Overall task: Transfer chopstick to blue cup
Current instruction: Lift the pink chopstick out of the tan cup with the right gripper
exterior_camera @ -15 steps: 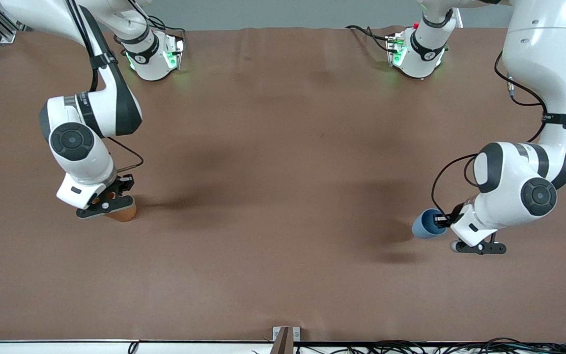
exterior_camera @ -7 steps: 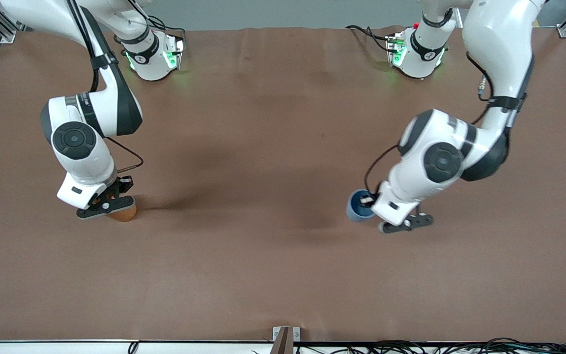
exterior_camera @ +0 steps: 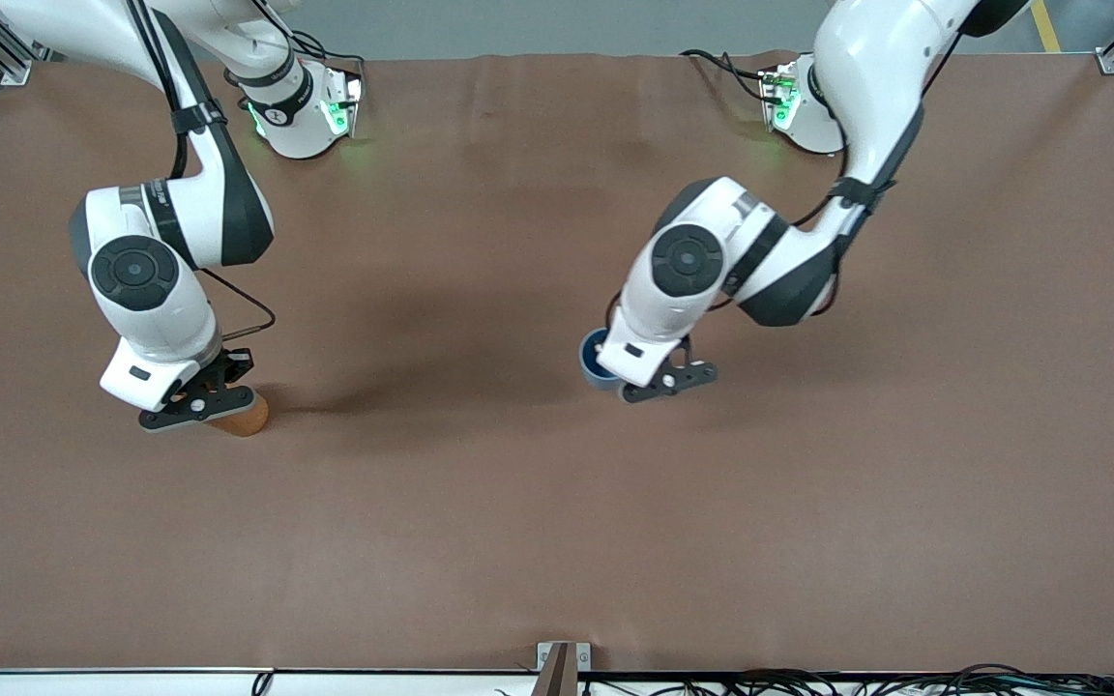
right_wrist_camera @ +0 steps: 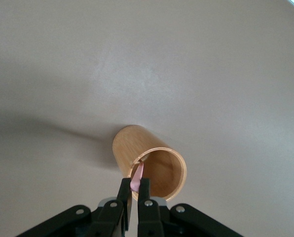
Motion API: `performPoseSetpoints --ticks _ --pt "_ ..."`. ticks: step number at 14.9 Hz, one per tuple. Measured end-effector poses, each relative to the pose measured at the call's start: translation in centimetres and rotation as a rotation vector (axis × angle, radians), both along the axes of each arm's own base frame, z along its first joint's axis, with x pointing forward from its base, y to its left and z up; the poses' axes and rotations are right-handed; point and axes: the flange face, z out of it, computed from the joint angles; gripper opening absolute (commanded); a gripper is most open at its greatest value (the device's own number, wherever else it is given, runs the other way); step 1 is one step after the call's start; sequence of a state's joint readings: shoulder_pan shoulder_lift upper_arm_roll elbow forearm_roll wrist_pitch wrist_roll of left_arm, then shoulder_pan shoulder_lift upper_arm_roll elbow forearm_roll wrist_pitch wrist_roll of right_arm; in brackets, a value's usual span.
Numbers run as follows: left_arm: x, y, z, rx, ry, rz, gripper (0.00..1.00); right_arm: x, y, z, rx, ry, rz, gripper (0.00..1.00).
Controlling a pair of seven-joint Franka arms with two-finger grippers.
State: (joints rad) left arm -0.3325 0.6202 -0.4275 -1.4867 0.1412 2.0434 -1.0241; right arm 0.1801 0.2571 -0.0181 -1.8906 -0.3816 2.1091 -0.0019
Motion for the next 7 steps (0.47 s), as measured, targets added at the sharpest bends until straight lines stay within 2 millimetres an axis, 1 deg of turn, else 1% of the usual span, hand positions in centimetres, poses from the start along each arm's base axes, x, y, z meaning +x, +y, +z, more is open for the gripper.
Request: performPoseSetpoints --ticks 2,4,5,6,7 --pt "-0.9 -2.0 -1.9 -0.002 0.002 0.005 0.01 0.1 -0.2 0.4 0.000 -0.006 -0.005 0.03" --pt "-1.1 -3.1 -4.5 0.000 -0.008 0.015 0.01 0.2 -0.7 1.6 -0.002 -0.017 -0.020 0.02" --pt "-1.1 -3.4 -5.8 0.004 -0.017 0.019 0.01 0.3 -1.0 2.6 -0.005 -0.023 -0.033 0.02" --pt "-1.1 -3.5 -7.1 0.010 -0.025 0.025 0.02 0.4 -1.2 4.1 -0.009 -0.029 -0.046 0.02" --pt "-1.1 -3.6 -8.1 0.016 -0.030 0.033 0.08 0.4 -1.4 5.9 -0.013 -0.037 -0.059 0.02"
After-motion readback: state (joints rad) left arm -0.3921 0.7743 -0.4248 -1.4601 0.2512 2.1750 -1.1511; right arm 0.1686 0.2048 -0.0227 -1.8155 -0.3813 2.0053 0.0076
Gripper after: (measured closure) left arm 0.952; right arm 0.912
